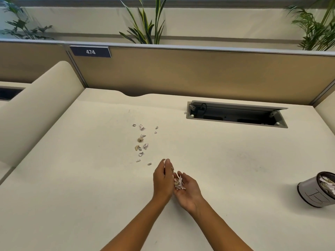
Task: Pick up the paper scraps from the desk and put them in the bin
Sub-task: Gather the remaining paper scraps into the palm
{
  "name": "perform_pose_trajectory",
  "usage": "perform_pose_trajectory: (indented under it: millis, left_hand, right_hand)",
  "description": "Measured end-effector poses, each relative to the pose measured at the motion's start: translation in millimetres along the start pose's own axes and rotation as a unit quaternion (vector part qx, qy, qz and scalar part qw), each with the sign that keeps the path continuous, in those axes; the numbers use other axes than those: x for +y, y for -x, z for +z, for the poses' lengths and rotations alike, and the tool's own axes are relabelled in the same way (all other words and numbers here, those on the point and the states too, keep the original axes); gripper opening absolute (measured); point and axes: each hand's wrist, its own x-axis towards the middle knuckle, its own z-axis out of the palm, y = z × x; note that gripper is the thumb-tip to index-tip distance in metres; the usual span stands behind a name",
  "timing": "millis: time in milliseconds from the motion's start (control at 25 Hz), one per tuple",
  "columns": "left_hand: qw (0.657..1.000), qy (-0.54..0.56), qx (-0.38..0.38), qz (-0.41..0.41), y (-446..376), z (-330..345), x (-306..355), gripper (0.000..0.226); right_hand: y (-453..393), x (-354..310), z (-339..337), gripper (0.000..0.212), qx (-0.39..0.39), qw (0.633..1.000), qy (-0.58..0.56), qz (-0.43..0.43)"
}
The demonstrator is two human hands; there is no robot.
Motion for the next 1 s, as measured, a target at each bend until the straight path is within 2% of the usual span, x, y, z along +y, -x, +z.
perform_pose_trajectory:
  millis: [160, 280, 440, 480, 600, 720, 800, 920, 1000]
  left_hand:
    - [0.994, 0.108, -0.021, 0.02, 14.7, 23.9, 5.2, 0.029]
    - [0.987, 0.139, -0.068, 0.046, 21.5, 27.8, 8.1, 0.005]
    - [0.972, 0.202, -0.074, 0.095, 28.5, 37.3, 20.2, 0.015]
    - [0.967, 0.222, -0.072, 0.1, 29.0, 40.1, 24.2, 0.02]
    - [0.962, 0.249, -0.043, 0.104, 20.8, 44.7, 29.7, 0.035]
    - [0.979, 0.182, 0.007, 0.09, 9.7, 46.2, 21.7, 0.036]
    - [0.99, 0.135, 0.018, 0.029, 4.4, 49.4, 10.7, 0.038]
    - [0.998, 0.029, -0.025, -0.057, -3.2, 53.3, -11.3, 0.025]
    - [0.991, -0.092, -0.09, -0.048, -6.9, 52.6, -28.4, 0.018]
  right_hand:
    - [7.0, -1.5, 3.8, 0.021, -0.065, 0.997, -0.051, -0.003]
    - [7.0, -4.3, 3.4, 0.021, -0.086, 0.991, -0.101, -0.003]
    - [10.2, -9.6, -0.1, 0.023, -0.193, 0.949, -0.241, 0.058]
    - [10.9, -12.4, -0.6, 0.022, -0.203, 0.945, -0.248, 0.061]
    - [6.3, -23.9, -6.0, 0.017, -0.11, 0.979, -0.169, -0.005]
    - [10.4, -37.4, -13.3, 0.02, -0.064, 0.982, -0.17, -0.042]
    - [19.5, -50.3, -17.6, 0.023, -0.059, 0.978, -0.192, -0.048]
    - [31.5, -76.3, -25.9, 0.025, -0.059, 0.971, -0.223, -0.065]
    - [40.0, -96.1, -34.0, 0.027, -0.058, 0.966, -0.239, -0.085]
